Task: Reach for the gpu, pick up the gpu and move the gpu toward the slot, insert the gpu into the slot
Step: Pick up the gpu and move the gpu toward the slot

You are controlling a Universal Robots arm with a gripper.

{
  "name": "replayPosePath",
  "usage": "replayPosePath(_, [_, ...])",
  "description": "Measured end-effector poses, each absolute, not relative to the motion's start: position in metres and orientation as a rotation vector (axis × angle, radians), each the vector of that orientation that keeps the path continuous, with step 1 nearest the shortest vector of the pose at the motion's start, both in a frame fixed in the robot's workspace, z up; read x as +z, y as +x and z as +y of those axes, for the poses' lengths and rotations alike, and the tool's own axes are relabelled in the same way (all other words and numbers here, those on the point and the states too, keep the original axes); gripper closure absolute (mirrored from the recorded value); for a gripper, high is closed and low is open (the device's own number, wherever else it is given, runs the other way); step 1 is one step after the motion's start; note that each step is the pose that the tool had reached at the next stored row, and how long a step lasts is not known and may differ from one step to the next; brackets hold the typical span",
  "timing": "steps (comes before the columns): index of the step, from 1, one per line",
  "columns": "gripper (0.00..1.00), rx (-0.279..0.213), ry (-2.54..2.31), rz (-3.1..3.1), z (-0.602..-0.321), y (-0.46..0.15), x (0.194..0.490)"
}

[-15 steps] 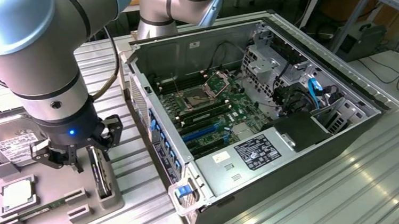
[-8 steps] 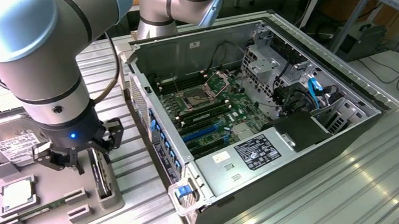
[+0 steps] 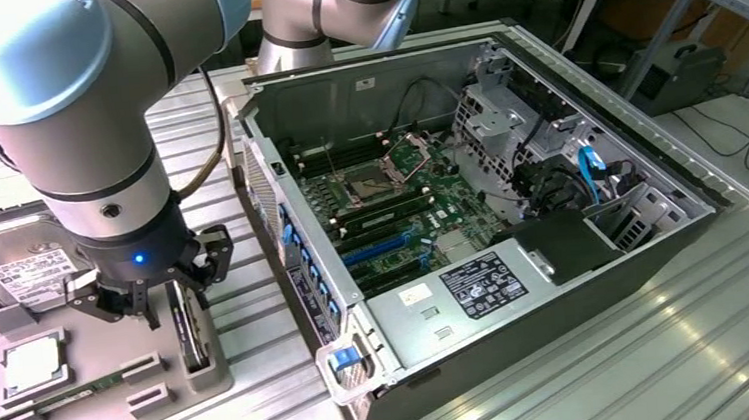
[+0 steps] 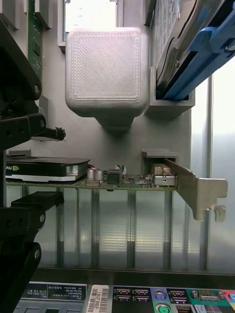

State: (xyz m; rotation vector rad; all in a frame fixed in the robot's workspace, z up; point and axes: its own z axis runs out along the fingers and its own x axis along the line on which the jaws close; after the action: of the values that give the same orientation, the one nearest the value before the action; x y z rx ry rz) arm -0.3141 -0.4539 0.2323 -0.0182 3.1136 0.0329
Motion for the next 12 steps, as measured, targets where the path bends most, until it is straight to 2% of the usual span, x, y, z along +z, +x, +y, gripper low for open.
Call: replayPosePath(12, [0.46, 0.024, -0.018, 3.114, -0.4500, -0.3141, 0.2289])
